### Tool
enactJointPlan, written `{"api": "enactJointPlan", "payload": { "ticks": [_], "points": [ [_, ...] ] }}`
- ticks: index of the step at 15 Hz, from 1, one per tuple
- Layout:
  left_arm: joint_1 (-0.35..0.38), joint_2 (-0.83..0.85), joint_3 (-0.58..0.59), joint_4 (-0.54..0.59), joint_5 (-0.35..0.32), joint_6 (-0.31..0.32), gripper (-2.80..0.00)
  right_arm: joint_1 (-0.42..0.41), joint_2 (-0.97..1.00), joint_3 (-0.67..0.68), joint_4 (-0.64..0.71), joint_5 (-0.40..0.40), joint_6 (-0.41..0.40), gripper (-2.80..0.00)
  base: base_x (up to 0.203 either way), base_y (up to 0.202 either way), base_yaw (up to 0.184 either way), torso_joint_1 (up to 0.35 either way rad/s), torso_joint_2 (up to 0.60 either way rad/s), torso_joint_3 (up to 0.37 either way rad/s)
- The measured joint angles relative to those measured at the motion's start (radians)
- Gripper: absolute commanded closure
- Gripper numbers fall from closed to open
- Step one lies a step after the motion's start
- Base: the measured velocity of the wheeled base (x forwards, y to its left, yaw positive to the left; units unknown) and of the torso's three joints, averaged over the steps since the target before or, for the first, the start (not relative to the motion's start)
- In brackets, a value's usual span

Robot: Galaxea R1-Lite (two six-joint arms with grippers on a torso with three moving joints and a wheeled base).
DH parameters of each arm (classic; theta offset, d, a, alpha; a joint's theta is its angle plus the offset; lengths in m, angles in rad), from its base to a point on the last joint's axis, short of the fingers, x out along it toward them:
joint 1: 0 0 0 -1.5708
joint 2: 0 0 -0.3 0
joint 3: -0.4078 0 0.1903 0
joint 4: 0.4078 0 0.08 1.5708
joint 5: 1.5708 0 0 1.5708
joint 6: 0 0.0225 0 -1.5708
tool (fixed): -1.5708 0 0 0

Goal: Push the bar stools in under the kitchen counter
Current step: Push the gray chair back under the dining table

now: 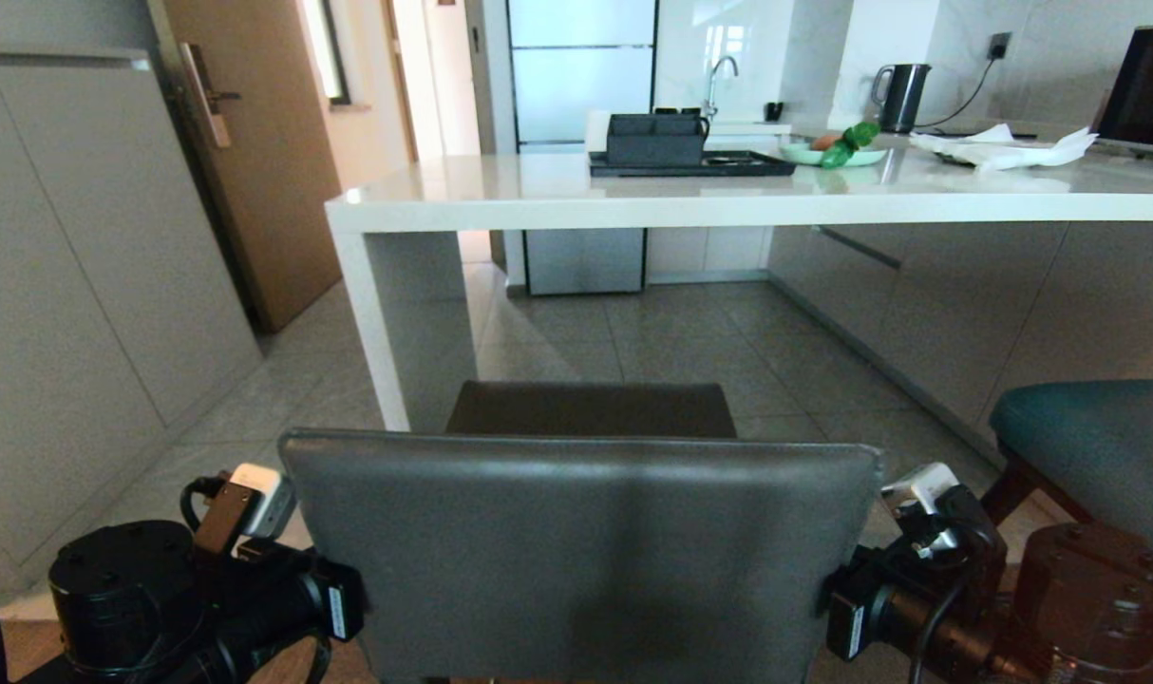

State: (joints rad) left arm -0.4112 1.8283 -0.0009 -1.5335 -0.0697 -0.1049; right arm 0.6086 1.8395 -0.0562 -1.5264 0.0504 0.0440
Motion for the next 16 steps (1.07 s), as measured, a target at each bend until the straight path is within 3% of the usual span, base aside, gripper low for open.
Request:
{"api": "enactJointPlan", "payload": {
  "ticks": [6, 10, 16],
  "points": [
    [-0.016, 0.038, 0.0, 0.002, 0.004, 0.001, 0.0, -0.083, 0.086, -0.137, 0.02, -0.003, -0.019, 0.0, 0.0, 0.0, 0.0, 0.0, 0.0, 0.0],
    [-0.016, 0.047, 0.001, 0.01, 0.008, 0.0, 0.0, -0.096, 0.149, -0.237, 0.016, -0.014, -0.038, 0.0, 0.0, 0.0, 0.0, 0.0, 0.0, 0.0],
    [0.011, 0.093, -0.075, 0.021, 0.01, 0.001, 0.0, -0.096, 0.139, -0.147, -0.01, -0.011, -0.038, 0.0, 0.0, 0.0, 0.0, 0.0, 0.0, 0.0]
  ]
}}
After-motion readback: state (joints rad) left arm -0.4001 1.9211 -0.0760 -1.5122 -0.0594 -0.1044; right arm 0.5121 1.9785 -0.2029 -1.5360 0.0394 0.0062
